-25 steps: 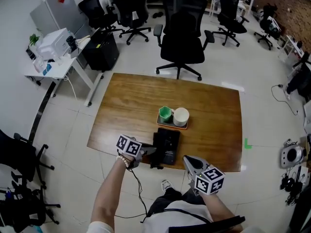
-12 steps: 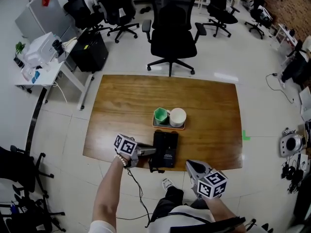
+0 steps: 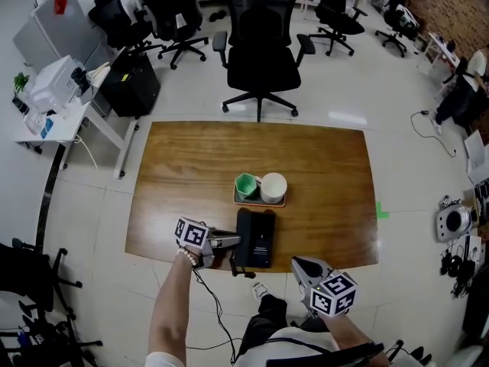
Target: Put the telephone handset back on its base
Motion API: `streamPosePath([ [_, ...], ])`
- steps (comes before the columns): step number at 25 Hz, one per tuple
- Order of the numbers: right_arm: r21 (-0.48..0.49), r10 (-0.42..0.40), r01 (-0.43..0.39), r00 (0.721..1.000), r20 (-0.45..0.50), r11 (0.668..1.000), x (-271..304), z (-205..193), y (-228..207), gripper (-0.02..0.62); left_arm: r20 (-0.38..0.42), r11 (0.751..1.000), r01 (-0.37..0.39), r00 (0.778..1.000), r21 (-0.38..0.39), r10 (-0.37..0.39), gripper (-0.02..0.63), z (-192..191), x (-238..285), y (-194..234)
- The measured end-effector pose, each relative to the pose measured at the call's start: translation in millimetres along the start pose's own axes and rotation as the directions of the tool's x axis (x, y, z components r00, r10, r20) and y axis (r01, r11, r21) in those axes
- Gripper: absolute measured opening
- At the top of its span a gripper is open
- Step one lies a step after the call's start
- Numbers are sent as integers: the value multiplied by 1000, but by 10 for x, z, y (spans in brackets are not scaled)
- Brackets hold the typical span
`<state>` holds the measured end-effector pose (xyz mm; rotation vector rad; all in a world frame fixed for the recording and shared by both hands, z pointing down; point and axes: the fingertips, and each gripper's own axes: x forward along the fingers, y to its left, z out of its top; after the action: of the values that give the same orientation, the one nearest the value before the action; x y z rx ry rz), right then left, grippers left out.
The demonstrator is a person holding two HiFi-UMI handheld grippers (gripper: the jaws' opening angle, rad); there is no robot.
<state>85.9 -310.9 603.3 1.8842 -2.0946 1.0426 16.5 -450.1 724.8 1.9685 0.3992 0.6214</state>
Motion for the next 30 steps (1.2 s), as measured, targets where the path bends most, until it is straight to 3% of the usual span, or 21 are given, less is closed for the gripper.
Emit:
streamPosePath([
  [3,-6,5,-5,1000,-12,1000,-17,-25,-8,2,34,996,-94,995,-1,94,203,-34,-43,110],
  [5,-16,16,-16,1000,-18,1000,-19,-35,-10,2,75,987,-161,984,17,159,216,-23,-67,138],
  [7,-26,29,-29,1000,-7,999,-34,-6,-12,2,136,970,-239,963,34,232,223,24,-131,126],
  [9,-26,41,-40,999,21,999,-78,52,-27,2,230,946,-324,923,28,309,222,73,-280,66],
  [10,-23,46,-45,998,36,999,-113,82,-41,0,288,929,-370,891,17,350,222,78,-385,22],
  [12,-27,54,-52,997,55,998,-191,127,-82,0,423,886,-463,801,-13,424,222,49,-621,-139],
  [15,-71,66,-62,996,64,996,-320,155,-151,0,591,809,-582,627,-80,508,184,-124,-888,-538],
  [17,-71,89,-84,993,77,994,-407,179,-178,0,646,740,-659,510,-132,569,174,-339,-951,-804],
  [19,-68,111,-105,990,92,992,-496,203,-180,0,663,675,-715,418,-181,621,140,-595,-907,-1041],
  [22,-90,139,-130,985,101,987,-645,196,-182,0,633,590,-771,336,-240,697,132,-975,-645,-1314],
  [24,-105,160,-150,982,100,983,-737,165,-158,0,607,549,-794,307,-261,733,123,-1182,-428,-1471],
  [30,-176,218,-197,970,110,964,-1026,70,10,0,634,511,-818,251,-265,731,123,-1477,57,-1947],
])
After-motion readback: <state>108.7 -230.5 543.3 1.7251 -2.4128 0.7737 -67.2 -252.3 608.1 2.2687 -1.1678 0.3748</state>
